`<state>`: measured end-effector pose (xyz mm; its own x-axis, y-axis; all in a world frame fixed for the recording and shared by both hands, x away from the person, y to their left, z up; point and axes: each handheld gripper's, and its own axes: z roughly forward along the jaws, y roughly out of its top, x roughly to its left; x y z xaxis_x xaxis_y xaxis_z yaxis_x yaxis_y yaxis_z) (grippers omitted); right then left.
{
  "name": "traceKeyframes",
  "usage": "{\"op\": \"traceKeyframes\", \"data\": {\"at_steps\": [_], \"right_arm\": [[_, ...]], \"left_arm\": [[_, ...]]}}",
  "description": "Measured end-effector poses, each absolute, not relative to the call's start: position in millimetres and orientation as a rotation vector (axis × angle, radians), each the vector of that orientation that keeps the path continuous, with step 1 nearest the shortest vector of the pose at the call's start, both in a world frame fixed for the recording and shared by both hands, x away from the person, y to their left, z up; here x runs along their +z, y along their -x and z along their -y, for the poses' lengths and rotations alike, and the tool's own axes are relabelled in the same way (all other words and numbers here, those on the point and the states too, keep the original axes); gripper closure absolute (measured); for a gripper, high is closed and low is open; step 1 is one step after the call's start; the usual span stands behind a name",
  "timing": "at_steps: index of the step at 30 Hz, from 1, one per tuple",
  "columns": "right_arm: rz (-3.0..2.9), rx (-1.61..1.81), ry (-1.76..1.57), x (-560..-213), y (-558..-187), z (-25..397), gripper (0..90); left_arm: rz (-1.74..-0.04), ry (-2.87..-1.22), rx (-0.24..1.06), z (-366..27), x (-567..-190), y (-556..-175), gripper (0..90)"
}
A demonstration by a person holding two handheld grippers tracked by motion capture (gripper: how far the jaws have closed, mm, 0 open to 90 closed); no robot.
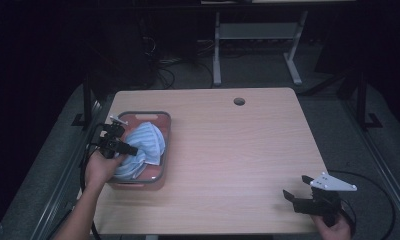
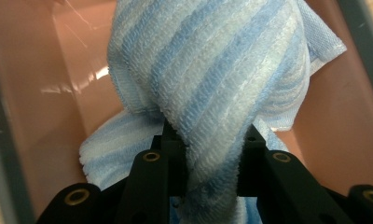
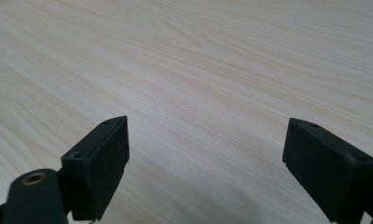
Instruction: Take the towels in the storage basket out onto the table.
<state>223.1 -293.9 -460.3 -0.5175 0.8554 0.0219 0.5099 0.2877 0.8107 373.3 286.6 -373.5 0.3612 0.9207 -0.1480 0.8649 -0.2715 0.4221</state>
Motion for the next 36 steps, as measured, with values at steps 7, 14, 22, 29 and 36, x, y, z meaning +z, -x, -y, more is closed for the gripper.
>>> {"op": "traceKeyframes", "data": {"at_steps": [7,14,22,29,36], "right_arm": [[-2.147,1.114,-1.224,-461,-223,293,14.1],[-2.145,1.113,-1.224,-461,-224,294,14.1],[-2.145,1.111,-1.225,-461,-224,294,14.1],[-2.141,1.113,-1.224,-461,-225,294,14.1],[-2.14,1.113,-1.229,-461,-224,295,14.1]], "left_arm": [[-1.541,-2.155,0.192,-295,-361,-370,71.1],[-1.533,-2.113,0.202,-300,-350,-369,71.1],[-1.524,-2.085,0.183,-302,-338,-370,70.9],[-1.501,-2.04,0.164,-306,-324,-369,70.9],[-1.441,-2.024,0.145,-304,-313,-368,70.8]]}}
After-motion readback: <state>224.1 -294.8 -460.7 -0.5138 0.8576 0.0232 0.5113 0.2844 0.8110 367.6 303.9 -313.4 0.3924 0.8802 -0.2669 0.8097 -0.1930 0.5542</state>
